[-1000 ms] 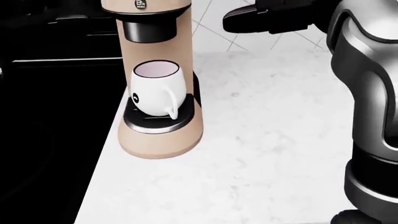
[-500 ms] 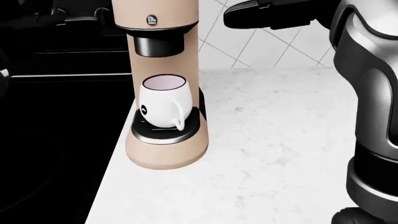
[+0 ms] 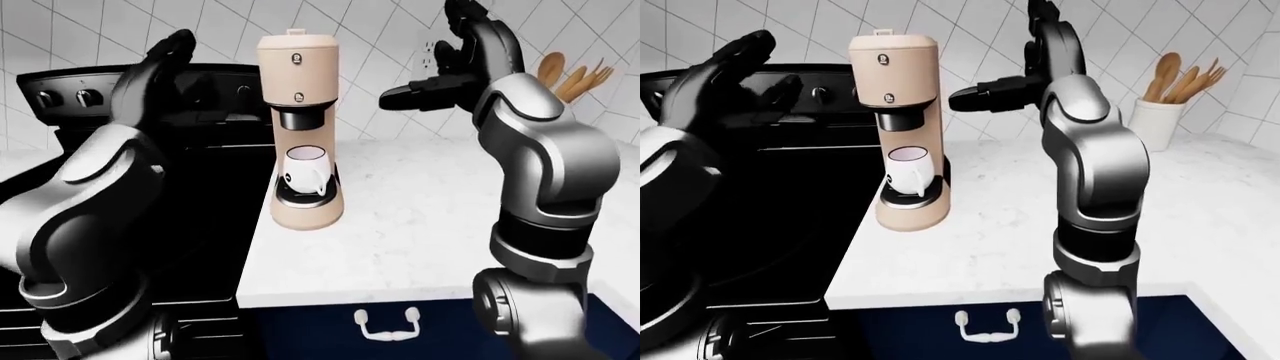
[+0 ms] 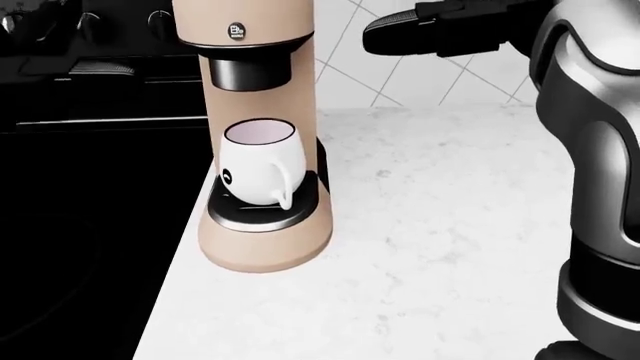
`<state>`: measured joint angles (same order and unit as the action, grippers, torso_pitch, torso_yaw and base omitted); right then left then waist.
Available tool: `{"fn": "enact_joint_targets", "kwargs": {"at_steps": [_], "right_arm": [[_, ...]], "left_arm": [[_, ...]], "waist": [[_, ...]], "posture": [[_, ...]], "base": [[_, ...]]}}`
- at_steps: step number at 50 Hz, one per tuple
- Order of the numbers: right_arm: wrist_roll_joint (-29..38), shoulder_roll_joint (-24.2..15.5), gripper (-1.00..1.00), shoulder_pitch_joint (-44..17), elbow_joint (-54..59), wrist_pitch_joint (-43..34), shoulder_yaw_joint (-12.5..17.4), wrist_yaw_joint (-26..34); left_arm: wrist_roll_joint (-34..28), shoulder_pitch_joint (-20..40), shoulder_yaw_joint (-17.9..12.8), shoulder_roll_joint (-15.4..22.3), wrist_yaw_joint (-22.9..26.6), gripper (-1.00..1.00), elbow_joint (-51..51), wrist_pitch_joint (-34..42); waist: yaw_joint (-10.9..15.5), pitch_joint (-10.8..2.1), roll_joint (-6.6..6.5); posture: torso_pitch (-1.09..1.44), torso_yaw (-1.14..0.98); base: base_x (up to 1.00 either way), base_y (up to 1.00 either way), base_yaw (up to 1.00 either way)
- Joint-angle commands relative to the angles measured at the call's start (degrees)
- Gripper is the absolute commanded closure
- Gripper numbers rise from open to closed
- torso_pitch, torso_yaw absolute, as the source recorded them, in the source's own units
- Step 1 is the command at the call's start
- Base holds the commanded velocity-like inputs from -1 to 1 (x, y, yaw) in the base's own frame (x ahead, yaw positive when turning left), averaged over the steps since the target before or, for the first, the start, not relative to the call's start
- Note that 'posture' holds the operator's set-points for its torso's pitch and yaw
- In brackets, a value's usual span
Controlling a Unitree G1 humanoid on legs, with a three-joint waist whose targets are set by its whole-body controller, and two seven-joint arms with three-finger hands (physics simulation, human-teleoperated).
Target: Press the button on the coffee machine to serve coffee.
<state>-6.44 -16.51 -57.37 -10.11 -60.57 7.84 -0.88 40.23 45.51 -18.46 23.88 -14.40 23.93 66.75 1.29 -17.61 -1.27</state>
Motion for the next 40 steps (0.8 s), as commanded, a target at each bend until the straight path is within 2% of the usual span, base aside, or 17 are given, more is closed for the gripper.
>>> {"fn": "enact_joint_targets", "kwargs": {"at_steps": [1, 6, 7, 17, 22, 29, 35, 40], "right_arm": [[0.1, -0.4, -1.00, -2.0, -1.2, 1.5, 0.3, -0.2], [0.1, -0.5, -1.00, -2.0, -1.2, 1.4, 0.3, -0.1], [0.1, -0.5, -1.00, -1.9, -1.3, 1.4, 0.3, -0.2], [0.1, -0.5, -1.00, -1.7, -0.9, 1.9, 0.3, -0.1], [0.1, -0.6, -1.00, -1.7, -0.7, 1.9, 0.4, -0.1], [0.1, -0.7, -1.00, -1.8, -0.5, 2.1, 0.4, -0.1], [0.0, -0.6, -1.00, -1.4, -0.6, 2.3, 0.4, -0.2], [0.0, -0.4, -1.00, -0.7, -0.5, 2.8, 0.5, -0.3]], "left_arm": [[3.6, 1.6, -0.7, 0.9, -1.4, -1.00, 1.5, -0.2], [15.1, 1.0, -2.9, 1.4, -6.8, -1.00, 6.6, 4.6], [19.1, 1.2, -4.0, 0.9, -9.4, -1.00, 7.2, 5.9], [39.5, -1.6, -1.6, 9.2, -24.9, -1.00, 11.5, 1.0], [44.3, -3.4, 0.1, 11.9, -27.7, -1.00, 13.2, -2.3], [53.7, -4.1, 1.3, 14.9, -33.9, -1.00, 16.3, -5.5], [60.7, -2.7, 2.9, 16.3, -37.5, -1.00, 17.7, -8.3], [64.1, -2.5, 3.6, 17.0, -39.5, -1.00, 19.2, -9.8]], "waist": [[0.0, -0.46, -0.14], [0.1, -0.42, -0.28], [0.1, -0.40, -0.31], [0.2, -0.34, -0.85], [0.3, -0.25, -1.08], [0.4, -0.08, -1.38], [0.6, -0.03, -1.47], [0.6, 0.04, -1.54]], "posture": [[-0.49, 0.00], [-0.49, 0.00], [-0.49, 0.00], [-0.49, 0.00], [-0.49, 0.00], [-0.49, 0.00], [-0.49, 0.00], [-0.49, 0.00]], "base": [[0.00, 0.00, 0.00], [0.00, 0.00, 0.00], [0.00, 0.00, 0.00], [0.00, 0.00, 0.00], [0.00, 0.00, 0.00], [0.00, 0.00, 0.00], [0.00, 0.00, 0.00], [0.00, 0.00, 0.00]]}}
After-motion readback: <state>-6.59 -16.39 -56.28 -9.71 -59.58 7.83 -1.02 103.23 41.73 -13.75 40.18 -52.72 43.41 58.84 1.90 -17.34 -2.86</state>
